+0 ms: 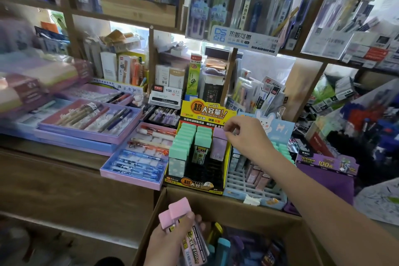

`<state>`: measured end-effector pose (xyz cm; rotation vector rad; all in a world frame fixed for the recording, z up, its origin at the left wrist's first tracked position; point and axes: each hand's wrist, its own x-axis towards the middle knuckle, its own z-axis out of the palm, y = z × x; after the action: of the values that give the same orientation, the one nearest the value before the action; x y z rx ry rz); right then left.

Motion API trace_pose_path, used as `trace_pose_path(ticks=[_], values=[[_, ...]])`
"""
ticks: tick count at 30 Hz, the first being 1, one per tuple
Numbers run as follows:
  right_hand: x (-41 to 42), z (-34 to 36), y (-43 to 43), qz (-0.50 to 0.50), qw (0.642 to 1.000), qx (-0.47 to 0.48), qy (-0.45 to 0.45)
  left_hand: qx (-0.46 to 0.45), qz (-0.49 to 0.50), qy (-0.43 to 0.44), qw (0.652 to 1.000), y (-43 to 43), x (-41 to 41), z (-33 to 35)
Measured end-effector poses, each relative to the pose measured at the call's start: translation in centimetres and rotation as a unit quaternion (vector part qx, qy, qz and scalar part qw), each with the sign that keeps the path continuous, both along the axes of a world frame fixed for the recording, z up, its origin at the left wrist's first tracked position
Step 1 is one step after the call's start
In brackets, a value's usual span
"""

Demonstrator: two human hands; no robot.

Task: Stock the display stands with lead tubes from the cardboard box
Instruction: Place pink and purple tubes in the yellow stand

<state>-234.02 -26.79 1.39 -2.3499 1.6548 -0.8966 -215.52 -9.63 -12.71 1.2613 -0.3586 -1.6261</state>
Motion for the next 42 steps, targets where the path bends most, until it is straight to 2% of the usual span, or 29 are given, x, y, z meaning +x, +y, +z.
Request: trace_pose_path(ticks=[4,9,13,22,25,30,36,39,42], values=[[0.0,-0.5,-0.7,0.006,1.000,-0.020,0.016,0.007,0.002,0.012,1.000,0.0,0.1,0.2],[-0.1,-0.5,-1.4,0.007,0.996,-0.034,0.087,0.025,-0.004,0.013,1.000,0.0,0.1,0.8],[0.2,-0.3,-1.2,-0.003,0.994,-0.047,0.097,0.024,-0.005,0.007,1.000,0.2,0.0,1.2],[-0.4,0.0,-1.5,0.003,0.995,0.039,0.093,0.028,0.005,-0.020,0.999,0.5,-0.2,2.0],[-0.4,-0.3,-1.2,-0.001,0.995,0.013,0.103,0.026,0.006,-0.025,0.999,0.5,-0.1,1.9],[-0.3,-0.7,-1.3,0.017,0.982,-0.034,0.187,0.033,0.021,-0.047,0.998,0.1,-0.2,1.5],[-0.5,-0.7,-1.4,0.006,0.978,-0.022,0.209,0.027,0.030,-0.045,0.998,-0.1,0.2,0.9],[-0.2,-1.0,-0.2,0.010,0.986,-0.033,0.162,0.003,0.011,-0.027,1.000,0.2,0.4,0.4],[0.6,-1.4,2.2,0.038,0.999,0.010,0.012,-0.005,-0.016,0.006,1.000,-0.1,0.1,0.0]])
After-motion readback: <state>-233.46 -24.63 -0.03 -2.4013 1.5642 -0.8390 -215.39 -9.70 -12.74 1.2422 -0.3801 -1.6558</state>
